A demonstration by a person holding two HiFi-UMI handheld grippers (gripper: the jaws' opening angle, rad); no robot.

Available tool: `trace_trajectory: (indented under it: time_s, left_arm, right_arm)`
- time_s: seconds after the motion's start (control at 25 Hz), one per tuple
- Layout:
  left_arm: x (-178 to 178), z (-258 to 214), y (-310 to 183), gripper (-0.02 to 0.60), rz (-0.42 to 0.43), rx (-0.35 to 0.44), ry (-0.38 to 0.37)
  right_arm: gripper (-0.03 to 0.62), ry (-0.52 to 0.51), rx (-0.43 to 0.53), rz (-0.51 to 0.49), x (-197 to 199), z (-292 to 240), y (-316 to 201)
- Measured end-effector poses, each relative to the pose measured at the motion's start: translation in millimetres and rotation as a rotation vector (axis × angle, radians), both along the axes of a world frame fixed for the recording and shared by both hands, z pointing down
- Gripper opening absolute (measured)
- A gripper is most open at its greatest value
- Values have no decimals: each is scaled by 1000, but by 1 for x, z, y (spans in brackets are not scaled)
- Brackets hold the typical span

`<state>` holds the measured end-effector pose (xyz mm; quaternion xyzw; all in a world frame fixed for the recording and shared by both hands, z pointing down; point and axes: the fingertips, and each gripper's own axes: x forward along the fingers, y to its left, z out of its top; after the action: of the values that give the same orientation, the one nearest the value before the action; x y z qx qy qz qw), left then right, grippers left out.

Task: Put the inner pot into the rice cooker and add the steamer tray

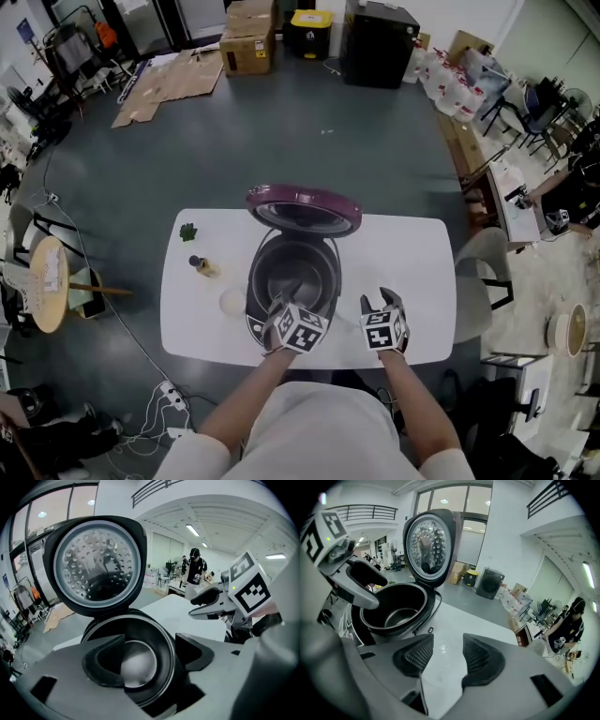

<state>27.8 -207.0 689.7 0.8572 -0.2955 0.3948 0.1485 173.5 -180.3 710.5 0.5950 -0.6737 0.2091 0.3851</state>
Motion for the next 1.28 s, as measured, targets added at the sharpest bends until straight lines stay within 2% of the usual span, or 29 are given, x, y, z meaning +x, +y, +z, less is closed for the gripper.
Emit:
trace_trajectory:
  time_s: [0.6, 0.84, 1.08, 1.28]
  left_arm:
    - [114, -2, 39, 339, -42, -5, 0]
    - [154, 11, 55, 337, -51, -40, 12]
    - [172, 51, 66, 324, -159, -141, 34]
    - [164, 105, 81, 324, -322, -255, 24]
  right_arm:
    - [209, -54, -17, -108, 92, 13, 10]
    - [209, -68, -33, -150, 116, 24, 8]
    - [209, -70, -75, -191, 134, 49, 7]
    - [209, -80, -124, -244, 133, 81, 13]
